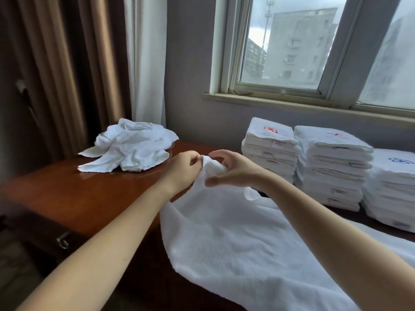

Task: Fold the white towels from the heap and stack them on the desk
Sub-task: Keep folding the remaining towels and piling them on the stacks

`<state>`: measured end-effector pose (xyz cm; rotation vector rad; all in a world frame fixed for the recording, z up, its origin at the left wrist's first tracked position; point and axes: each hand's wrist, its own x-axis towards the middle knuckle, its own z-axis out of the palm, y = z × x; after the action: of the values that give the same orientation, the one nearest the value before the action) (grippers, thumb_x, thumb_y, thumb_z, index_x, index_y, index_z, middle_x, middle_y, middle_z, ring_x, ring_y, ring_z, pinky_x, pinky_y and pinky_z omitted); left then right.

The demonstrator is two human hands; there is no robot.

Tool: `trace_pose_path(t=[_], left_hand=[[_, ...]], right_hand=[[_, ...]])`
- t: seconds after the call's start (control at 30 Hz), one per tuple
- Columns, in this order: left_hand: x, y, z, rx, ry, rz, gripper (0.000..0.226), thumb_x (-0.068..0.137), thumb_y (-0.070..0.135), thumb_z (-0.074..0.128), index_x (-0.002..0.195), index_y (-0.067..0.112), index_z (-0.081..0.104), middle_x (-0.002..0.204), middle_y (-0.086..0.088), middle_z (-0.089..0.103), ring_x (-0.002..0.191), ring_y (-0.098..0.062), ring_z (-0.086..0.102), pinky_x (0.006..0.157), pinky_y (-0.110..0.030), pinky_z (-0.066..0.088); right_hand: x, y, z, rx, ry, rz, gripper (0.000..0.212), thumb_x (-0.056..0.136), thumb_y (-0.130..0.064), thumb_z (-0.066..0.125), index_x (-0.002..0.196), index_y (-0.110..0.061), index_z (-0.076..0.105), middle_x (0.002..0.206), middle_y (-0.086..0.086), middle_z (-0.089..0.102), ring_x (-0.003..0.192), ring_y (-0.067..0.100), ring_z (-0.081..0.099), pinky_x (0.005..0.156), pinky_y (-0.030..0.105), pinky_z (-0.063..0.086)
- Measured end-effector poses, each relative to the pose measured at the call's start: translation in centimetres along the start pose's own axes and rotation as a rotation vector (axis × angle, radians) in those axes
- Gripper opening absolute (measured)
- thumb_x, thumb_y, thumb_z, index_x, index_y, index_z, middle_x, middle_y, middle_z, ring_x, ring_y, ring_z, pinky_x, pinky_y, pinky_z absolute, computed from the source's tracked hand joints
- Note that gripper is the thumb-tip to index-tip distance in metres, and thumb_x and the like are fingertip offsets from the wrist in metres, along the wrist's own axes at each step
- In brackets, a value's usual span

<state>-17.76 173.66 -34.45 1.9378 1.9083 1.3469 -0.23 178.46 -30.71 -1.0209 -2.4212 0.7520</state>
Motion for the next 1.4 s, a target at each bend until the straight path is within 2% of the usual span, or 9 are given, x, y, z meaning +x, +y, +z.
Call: trace_pose_path(t=[0.1, 0.27, 0.43, 0.67, 0.8, 0.97, 1.03, 1.17, 1.4], left_hand=[[0.2, 1.2, -0.3, -0.189, 0.07, 0.035, 0.03, 0.097, 0.037, 0.056, 0.071, 0.023, 0.06, 0.051, 0.006, 0.058, 0.05, -0.011, 0.055, 0.051, -0.026, 0.045], [0.9, 1.7, -0.6, -0.369, -0.194, -0.124, 0.041, 0.092, 0.06, 0.052, 0.085, 0.02, 0.057, 0.073, 0.01, 0.053, 0.065, -0.007, 0.049, 0.06, -0.024, 0.04], [0.3, 0.4, -0.5, -0.112, -0.424, -0.249, 0.067, 0.093, 0.061, 0.05, 0.1, -0.004, 0.065, 0.089, -0.007, 0.068, 0.084, -0.022, 0.064, 0.079, -0.038, 0.05], [0.9, 0.6, -5.1, 0.082, -0.596, -0.497, 0.053, 0.08, 0.076, 0.055, 0.103, 0.03, 0.07, 0.1, 0.013, 0.07, 0.086, -0.004, 0.067, 0.065, -0.021, 0.05], [0.7, -0.4, -7.3, 0.37, -0.551, -0.402, 0.041, 0.09, 0.057, 0.053, 0.098, 0.021, 0.071, 0.106, 0.006, 0.065, 0.095, -0.011, 0.062, 0.096, -0.036, 0.049], [-0.9, -2.7, -5.8, 0.653, -0.433, -0.406, 0.028, 0.09, 0.039, 0.062, 0.107, 0.017, 0.063, 0.11, -0.003, 0.066, 0.096, -0.019, 0.061, 0.079, -0.029, 0.047], [-1.2, -3.4, -4.4, 0.539, -0.352, -0.372, 0.048, 0.088, 0.044, 0.064, 0.129, 0.021, 0.056, 0.127, 0.001, 0.062, 0.114, -0.019, 0.059, 0.095, -0.035, 0.048], [-0.7, -3.9, -2.1, 0.191, -0.363, -0.345, 0.02, 0.095, 0.035, 0.057, 0.099, 0.019, 0.069, 0.099, 0.002, 0.073, 0.091, -0.017, 0.068, 0.085, -0.034, 0.054], [0.5, -1.3, -1.3, -0.565, -0.376, -0.629, 0.081, 0.088, 0.081, 0.022, 0.11, 0.018, 0.068, 0.096, -0.003, 0.077, 0.09, -0.019, 0.074, 0.072, -0.033, 0.056]], right_hand=[[0.5, -0.4, 0.1, -0.05, 0.126, -0.063, 0.016, 0.078, -0.026, 0.073, 0.077, -0.017, 0.06, 0.064, -0.009, 0.052, 0.057, 0.006, 0.046, 0.054, 0.028, 0.038], [0.7, -0.4, -1.7, 0.149, 0.336, -0.074, 0.014, 0.087, -0.018, 0.062, 0.089, -0.004, 0.063, 0.076, 0.003, 0.06, 0.069, 0.016, 0.055, 0.061, 0.031, 0.043], [0.9, 0.0, -2.2, 0.245, 0.469, -0.072, 0.015, 0.088, -0.016, 0.06, 0.095, -0.004, 0.064, 0.083, 0.008, 0.065, 0.075, 0.02, 0.06, 0.067, 0.036, 0.049], [2.4, 1.0, -0.9, 0.208, 0.579, -0.08, 0.008, 0.091, -0.021, 0.059, 0.089, -0.013, 0.062, 0.079, -0.006, 0.061, 0.077, 0.018, 0.058, 0.067, 0.033, 0.044], [4.0, 1.1, 0.4, 0.16, 0.545, -0.039, 0.01, 0.089, -0.017, 0.057, 0.087, -0.008, 0.059, 0.079, 0.002, 0.061, 0.076, 0.023, 0.057, 0.065, 0.036, 0.042], [4.4, 1.9, 3.0, 0.103, 0.397, 0.07, 0.029, 0.081, -0.019, 0.066, 0.109, -0.024, 0.067, 0.09, -0.009, 0.061, 0.086, 0.013, 0.06, 0.072, 0.027, 0.049], [4.3, 2.4, 3.8, 0.017, 0.344, 0.089, 0.015, 0.079, -0.022, 0.069, 0.093, -0.025, 0.067, 0.08, -0.011, 0.059, 0.079, 0.013, 0.058, 0.066, 0.027, 0.045], [4.0, 2.4, 4.1, -0.052, 0.328, 0.107, 0.015, 0.077, -0.027, 0.071, 0.072, -0.019, 0.059, 0.064, -0.01, 0.051, 0.065, 0.014, 0.051, 0.056, 0.028, 0.038], [3.9, -1.2, 2.9, 0.165, 0.29, -0.004, 0.005, 0.079, -0.013, 0.071, 0.077, -0.013, 0.066, 0.057, -0.001, 0.057, 0.041, 0.015, 0.053, 0.039, 0.03, 0.045]])
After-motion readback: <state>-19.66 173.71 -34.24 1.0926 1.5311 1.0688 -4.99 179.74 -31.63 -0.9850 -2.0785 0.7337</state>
